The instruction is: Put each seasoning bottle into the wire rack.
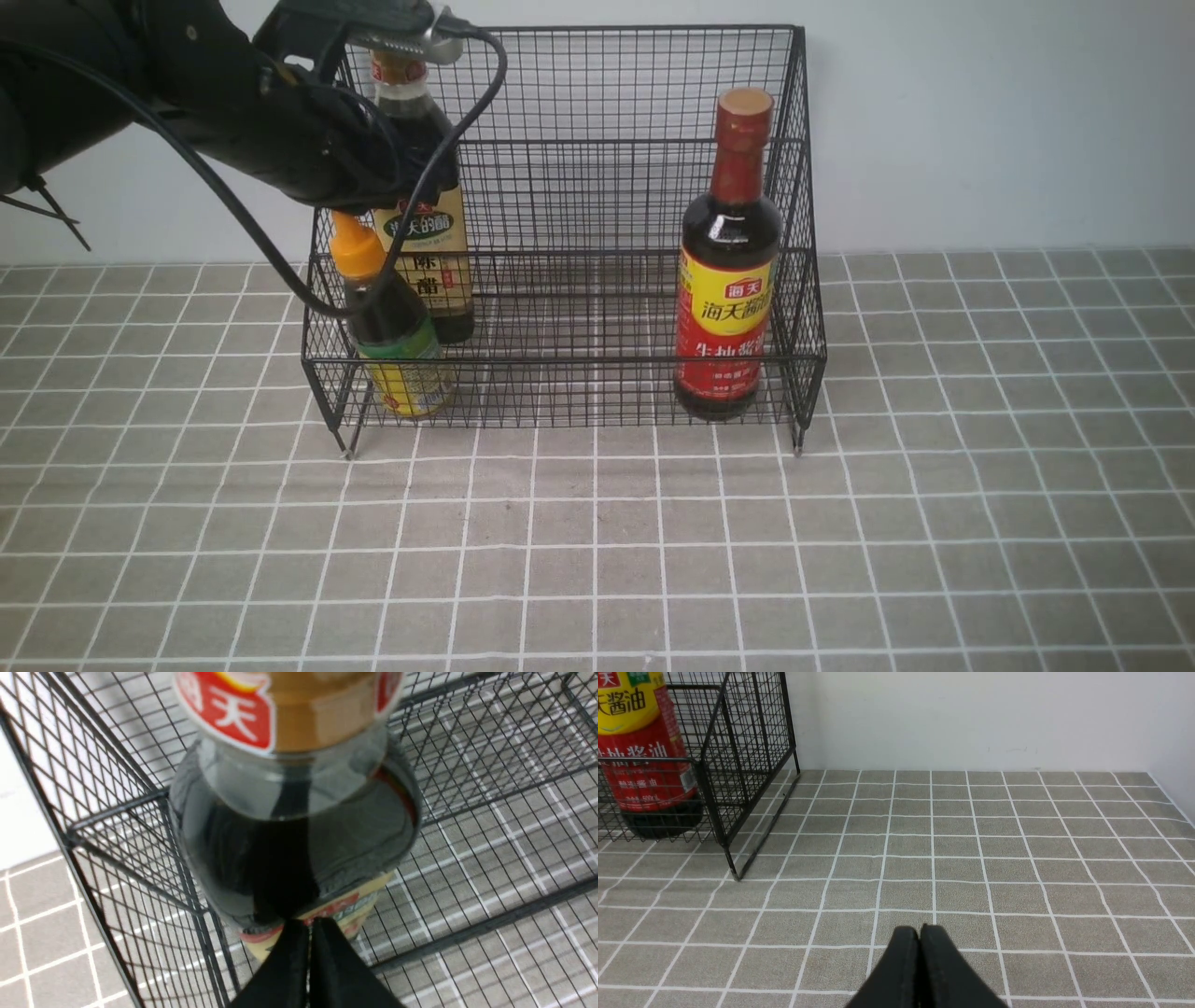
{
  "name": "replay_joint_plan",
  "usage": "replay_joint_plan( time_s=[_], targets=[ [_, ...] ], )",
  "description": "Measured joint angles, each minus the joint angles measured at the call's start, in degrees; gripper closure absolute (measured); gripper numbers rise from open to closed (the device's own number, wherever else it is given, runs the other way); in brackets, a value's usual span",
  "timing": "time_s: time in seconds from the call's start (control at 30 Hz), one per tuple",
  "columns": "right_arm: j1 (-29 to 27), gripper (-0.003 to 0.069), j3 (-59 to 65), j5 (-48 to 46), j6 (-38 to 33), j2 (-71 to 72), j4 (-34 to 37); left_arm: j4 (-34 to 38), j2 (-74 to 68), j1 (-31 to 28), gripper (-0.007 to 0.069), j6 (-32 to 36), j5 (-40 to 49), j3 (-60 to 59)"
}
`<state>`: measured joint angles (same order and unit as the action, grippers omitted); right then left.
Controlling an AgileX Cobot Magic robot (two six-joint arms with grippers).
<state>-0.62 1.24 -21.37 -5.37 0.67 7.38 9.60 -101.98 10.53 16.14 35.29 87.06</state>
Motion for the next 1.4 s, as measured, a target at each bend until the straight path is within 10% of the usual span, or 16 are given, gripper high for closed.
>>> replay_joint_plan(
  time_s=[0.83,1.4],
  targets=[
    [0.0,0.0672,0.0,0.0,0.0,0.0,0.0,-3.0,10.9,-0.1,0.0631,0.0,5.6,-0.1],
    [0.0,0.0672,0.0,0.0,0.0,0.0,0.0,-3.0,50.7,-0.1,0.0631,-9.4,12.8,-19.9]
  ],
)
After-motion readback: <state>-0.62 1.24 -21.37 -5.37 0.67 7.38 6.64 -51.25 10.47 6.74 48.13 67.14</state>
